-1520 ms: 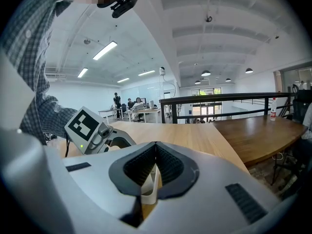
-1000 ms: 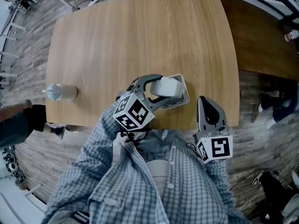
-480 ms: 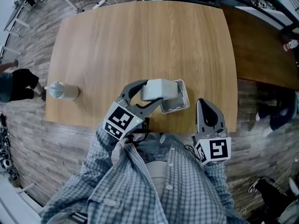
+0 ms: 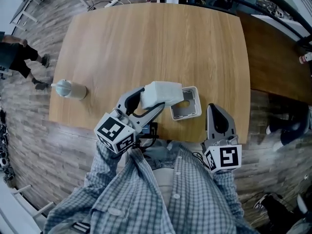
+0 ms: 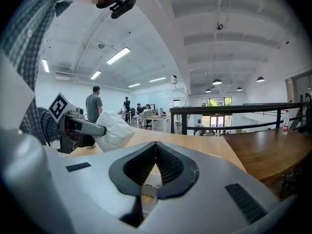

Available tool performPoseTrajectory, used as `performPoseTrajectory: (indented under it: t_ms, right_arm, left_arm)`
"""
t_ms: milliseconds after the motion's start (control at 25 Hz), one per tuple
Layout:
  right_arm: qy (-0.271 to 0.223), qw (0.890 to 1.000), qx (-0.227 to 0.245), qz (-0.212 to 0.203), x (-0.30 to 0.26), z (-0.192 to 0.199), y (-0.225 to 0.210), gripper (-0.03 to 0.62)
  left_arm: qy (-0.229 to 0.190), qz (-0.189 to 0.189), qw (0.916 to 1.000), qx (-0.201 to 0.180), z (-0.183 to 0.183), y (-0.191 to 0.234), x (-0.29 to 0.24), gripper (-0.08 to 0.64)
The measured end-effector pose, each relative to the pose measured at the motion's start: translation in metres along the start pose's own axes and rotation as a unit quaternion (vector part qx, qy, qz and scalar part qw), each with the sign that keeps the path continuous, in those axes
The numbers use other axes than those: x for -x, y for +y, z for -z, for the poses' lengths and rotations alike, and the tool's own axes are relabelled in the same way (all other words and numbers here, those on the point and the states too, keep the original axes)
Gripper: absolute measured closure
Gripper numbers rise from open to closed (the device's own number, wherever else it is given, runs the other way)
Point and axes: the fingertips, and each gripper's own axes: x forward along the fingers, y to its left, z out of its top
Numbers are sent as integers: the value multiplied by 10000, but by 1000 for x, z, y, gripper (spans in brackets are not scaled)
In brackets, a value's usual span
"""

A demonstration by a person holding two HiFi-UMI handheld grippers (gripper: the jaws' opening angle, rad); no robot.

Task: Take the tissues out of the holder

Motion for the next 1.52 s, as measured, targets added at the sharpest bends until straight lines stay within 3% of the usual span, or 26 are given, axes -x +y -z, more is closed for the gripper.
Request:
performPoseTrajectory:
  t_ms: [320, 680, 1040, 1520]
  right_arm:
    - [-48, 9999, 64, -73, -9, -5, -3, 583]
    - [-145, 9995, 143, -243, -18, -15, 8, 583]
    - [-213, 9985, 180, -468, -26, -17, 15, 583]
    - [-138, 9984, 167, -517, -26, -14, 16, 583]
  left_arm:
    - [-535, -149, 9958, 726, -11, 10, 27, 252]
    - [-1250, -270, 9834, 1285, -34, 28, 59, 252]
    - [-1416, -284, 9802, 1357, -40, 28, 68, 253]
    - [-1205, -143, 9843, 1279, -34, 20, 56, 252]
